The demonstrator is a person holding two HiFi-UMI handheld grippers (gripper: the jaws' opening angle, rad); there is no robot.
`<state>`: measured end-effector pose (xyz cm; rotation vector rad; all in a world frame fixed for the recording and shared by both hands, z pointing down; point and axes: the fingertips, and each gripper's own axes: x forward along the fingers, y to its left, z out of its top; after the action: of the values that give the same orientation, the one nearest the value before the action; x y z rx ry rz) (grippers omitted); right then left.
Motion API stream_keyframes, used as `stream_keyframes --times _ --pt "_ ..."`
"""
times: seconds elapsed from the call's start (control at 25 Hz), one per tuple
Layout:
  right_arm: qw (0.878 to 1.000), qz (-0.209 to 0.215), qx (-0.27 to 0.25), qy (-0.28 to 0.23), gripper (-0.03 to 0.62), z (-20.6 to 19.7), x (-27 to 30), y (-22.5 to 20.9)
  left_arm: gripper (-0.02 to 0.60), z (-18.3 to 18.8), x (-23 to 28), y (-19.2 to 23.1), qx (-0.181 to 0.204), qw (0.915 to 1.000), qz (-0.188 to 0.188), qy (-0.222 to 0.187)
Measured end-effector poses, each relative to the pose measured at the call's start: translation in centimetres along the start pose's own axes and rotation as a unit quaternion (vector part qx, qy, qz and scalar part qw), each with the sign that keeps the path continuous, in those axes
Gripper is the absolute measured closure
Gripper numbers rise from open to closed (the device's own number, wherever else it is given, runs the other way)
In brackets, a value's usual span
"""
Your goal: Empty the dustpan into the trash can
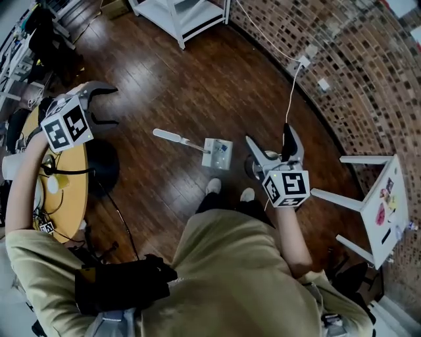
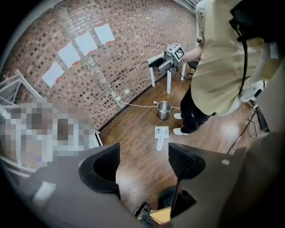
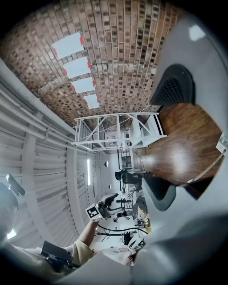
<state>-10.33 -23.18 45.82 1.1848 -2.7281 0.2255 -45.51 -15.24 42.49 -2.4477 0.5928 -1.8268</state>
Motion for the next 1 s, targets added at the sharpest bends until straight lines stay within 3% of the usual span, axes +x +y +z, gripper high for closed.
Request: stream_keyframes --times 0.16,0.52,0.84,1.0 --pt "1.000 -0.010 -0.001 0.008 0.086 -0.5 -0.4 0.0 0.185 -0.3 4.0 -2.2 0.040 0.9985 -0.033 0.019" --pt "0.999 -0.025 0.018 0.031 0.086 -2.4 -1.2 -0.7 0.044 -0.8 12.1 -4.8 0.036 0.9971 -0.064 0.022" --pt "0.999 -0.024 0.022 0.039 0.086 -3.2 -1.7 -0.2 0.008 -1.0 19.2 -7.0 0.055 0.9967 -0.058 0.013" --pt "0.998 -0.023 0.030 0.043 0.086 -3.9 -2.0 0.1 0.005 -1.9 22.5 -7.8 0.033 0.9983 -0.046 0.011"
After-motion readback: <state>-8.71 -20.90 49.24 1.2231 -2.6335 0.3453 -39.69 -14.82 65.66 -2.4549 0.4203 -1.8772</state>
